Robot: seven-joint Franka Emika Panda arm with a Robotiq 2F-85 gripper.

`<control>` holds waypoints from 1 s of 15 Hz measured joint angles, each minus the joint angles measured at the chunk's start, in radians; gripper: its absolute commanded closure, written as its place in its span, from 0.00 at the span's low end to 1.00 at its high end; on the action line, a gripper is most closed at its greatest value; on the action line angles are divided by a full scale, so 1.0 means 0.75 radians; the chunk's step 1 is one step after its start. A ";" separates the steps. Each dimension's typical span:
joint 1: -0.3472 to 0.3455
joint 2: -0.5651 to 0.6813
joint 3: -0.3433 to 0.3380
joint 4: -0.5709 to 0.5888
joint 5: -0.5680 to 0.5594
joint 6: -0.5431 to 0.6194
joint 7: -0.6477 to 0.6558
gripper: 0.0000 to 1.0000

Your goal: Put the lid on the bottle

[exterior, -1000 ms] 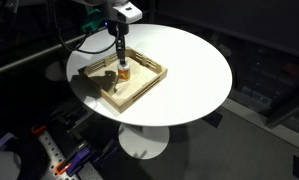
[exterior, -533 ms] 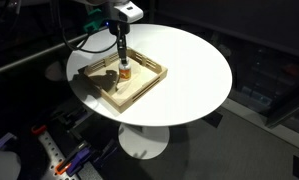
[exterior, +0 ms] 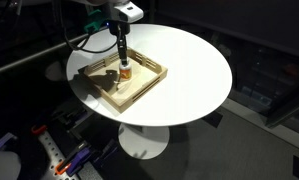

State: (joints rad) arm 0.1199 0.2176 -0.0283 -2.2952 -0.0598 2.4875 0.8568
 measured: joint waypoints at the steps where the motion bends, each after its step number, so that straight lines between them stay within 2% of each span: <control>1: 0.001 0.001 0.000 0.000 0.000 -0.003 0.000 0.01; 15: -0.027 -0.030 -0.019 -0.007 0.000 -0.025 -0.007 0.00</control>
State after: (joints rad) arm 0.0996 0.1954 -0.0426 -2.3005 -0.0598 2.4688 0.8517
